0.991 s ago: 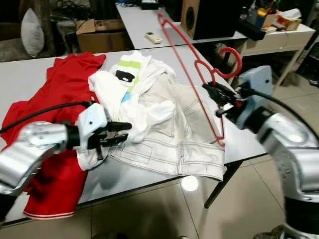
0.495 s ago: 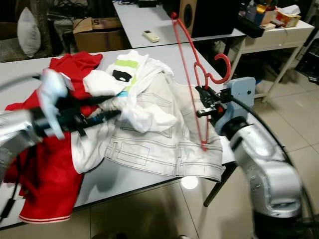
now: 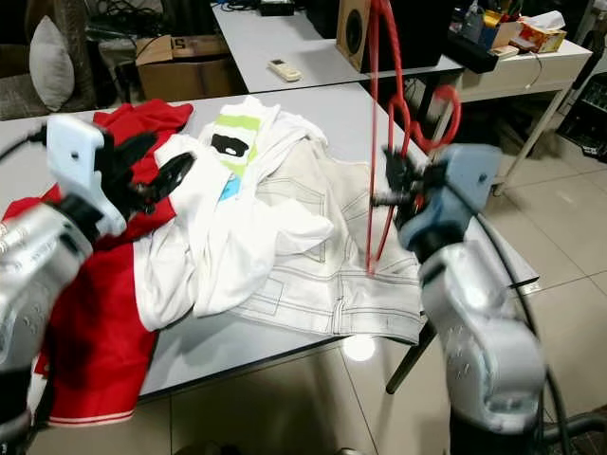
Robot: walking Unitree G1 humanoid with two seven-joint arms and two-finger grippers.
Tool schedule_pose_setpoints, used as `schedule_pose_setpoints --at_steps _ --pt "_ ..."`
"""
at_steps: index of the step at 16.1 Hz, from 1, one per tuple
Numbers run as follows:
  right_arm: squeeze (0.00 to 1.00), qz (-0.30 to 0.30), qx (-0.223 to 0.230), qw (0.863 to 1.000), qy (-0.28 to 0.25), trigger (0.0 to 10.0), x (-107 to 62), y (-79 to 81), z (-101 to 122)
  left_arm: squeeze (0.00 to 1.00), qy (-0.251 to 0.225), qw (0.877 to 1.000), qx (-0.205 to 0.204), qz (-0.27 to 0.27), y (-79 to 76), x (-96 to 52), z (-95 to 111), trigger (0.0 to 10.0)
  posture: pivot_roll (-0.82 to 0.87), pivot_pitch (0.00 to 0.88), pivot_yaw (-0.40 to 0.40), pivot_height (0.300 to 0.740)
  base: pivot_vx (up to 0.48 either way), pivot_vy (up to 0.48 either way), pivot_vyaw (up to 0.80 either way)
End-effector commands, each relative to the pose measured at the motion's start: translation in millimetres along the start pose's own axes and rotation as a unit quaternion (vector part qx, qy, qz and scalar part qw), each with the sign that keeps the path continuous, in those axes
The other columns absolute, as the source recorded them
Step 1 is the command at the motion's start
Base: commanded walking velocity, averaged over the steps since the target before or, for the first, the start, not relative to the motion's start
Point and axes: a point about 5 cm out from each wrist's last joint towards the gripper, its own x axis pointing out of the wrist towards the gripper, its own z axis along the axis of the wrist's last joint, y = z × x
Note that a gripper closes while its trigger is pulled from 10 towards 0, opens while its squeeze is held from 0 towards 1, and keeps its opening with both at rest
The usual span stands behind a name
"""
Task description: Hang hanger
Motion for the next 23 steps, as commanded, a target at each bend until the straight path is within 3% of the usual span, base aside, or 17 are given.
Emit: schedule_pose_setpoints --at_steps 1,5,8,11,13,23 --pt "0.0 0.011 -0.014 1.0 0.0 10.0 -2.3 7.0 -2.1 0.0 0.016 1.0 -0.008 0.014 -4.1 -2.8 -8.1 10.0 -0.12 0.0 0.023 0.74 0.0 0.356 0.0" --pt "0.0 0.034 -0.011 0.999 0.0 10.0 -2.0 16.2 -4.8 0.0 0.031 0.999 0.012 0.03 -8.9 -4.8 -21.8 10.0 -0.11 0.0 0.013 0.74 0.0 0.357 0.0" --pt "0.0 0.025 -0.033 0.999 -0.005 10.0 -0.3 12.8 -4.2 0.0 0.049 0.997 0.044 0.034 -8.8 -4.4 -31.8 10.0 -0.12 0.0 0.01 0.74 0.0 0.359 0.0" --pt "0.0 0.004 -0.042 0.999 -0.019 10.0 2.4 5.8 -1.3 0.0 0.048 0.997 0.044 0.041 -9.7 -0.9 -31.1 10.0 -0.11 0.0 0.008 0.74 0.0 0.36 0.0" --pt "0.0 0.009 -0.015 1.0 -0.006 10.0 2.9 8.3 -4.9 0.0 0.042 0.997 0.043 0.038 -14.1 2.3 -30.7 10.0 -0.11 0.0 0.006 0.74 0.0 0.36 0.0" --pt "0.0 0.025 -0.008 1.0 0.002 10.0 5.5 14.1 -10.3 0.0 0.04 0.997 0.046 0.043 -16.6 1.6 -29.8 10.0 -0.09 0.0 -0.01 0.74 0.0 0.356 0.0"
